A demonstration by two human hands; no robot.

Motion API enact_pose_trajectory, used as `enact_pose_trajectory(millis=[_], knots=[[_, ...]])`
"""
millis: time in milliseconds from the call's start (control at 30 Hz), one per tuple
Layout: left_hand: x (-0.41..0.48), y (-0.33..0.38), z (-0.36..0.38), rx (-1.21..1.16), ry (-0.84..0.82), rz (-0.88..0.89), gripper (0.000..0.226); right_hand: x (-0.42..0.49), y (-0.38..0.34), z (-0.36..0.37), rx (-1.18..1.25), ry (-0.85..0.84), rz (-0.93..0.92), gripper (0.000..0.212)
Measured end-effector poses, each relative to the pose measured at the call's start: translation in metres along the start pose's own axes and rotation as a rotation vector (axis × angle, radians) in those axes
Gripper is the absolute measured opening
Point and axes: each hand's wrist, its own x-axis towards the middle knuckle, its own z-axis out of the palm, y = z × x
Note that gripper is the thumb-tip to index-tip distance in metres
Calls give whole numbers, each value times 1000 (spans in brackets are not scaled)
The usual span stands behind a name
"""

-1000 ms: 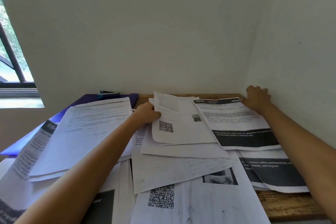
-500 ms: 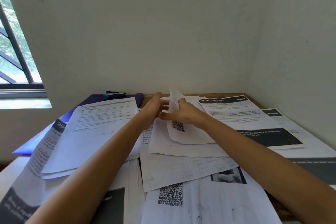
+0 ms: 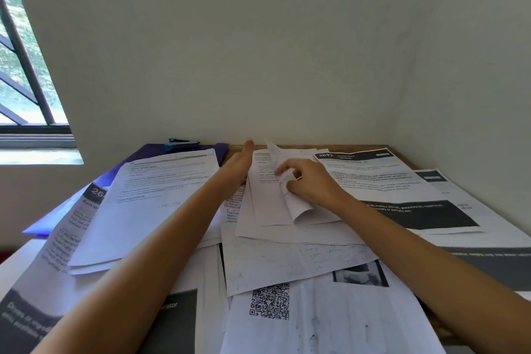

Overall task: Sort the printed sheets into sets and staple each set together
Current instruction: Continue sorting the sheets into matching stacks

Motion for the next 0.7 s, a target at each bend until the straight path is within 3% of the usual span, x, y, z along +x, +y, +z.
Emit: enact_pose_trajectory(millis=[100,233,367,533,700], knots=[[5,0,-1,-129,-8,-5,73,-3,-8,5,-86,-57,-42,18],[6,2,-4,-248,-32,16,57,-12,-20,16,-139,-88,-30,55],[5,-2,-8,-145,-69,70,40,-22,-24,28,-179,-78,-48,70],[4,-9,-8,-26,-56,144,7,-26,-24,32,-157,-41,-82,69],[7,-13,-8,-11,-6,252,19,-28,-24,36,-122,-50,-149,63]])
